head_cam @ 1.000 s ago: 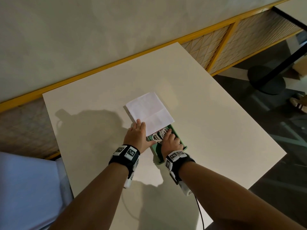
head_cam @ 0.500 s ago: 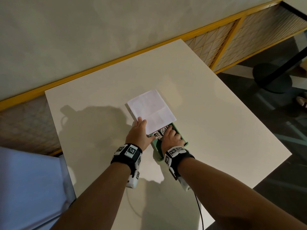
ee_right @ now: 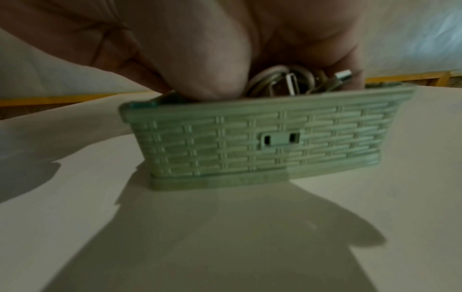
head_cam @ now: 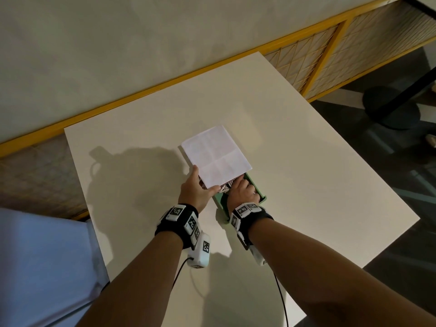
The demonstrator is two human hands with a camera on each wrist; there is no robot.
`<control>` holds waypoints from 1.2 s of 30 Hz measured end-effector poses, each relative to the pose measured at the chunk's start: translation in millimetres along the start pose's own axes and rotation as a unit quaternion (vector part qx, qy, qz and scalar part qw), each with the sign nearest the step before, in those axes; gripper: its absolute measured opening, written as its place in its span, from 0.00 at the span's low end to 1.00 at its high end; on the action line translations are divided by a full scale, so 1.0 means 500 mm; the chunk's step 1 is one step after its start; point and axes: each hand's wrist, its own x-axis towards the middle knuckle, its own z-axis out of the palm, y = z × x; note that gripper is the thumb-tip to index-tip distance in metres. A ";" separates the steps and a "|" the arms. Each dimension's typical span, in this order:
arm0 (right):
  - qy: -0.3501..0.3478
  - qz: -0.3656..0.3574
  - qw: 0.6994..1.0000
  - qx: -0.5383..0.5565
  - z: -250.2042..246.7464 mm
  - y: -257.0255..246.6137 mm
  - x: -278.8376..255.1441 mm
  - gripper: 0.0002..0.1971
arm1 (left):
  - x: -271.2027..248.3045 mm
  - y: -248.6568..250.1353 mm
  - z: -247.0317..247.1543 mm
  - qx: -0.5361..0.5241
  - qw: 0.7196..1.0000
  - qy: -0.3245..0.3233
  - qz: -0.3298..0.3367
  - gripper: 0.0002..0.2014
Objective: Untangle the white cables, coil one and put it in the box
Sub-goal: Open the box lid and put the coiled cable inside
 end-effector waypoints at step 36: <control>0.030 -0.129 0.981 0.143 -0.083 0.112 -0.064 0.22 | -0.011 0.008 0.005 0.060 0.998 0.020 0.019 0.40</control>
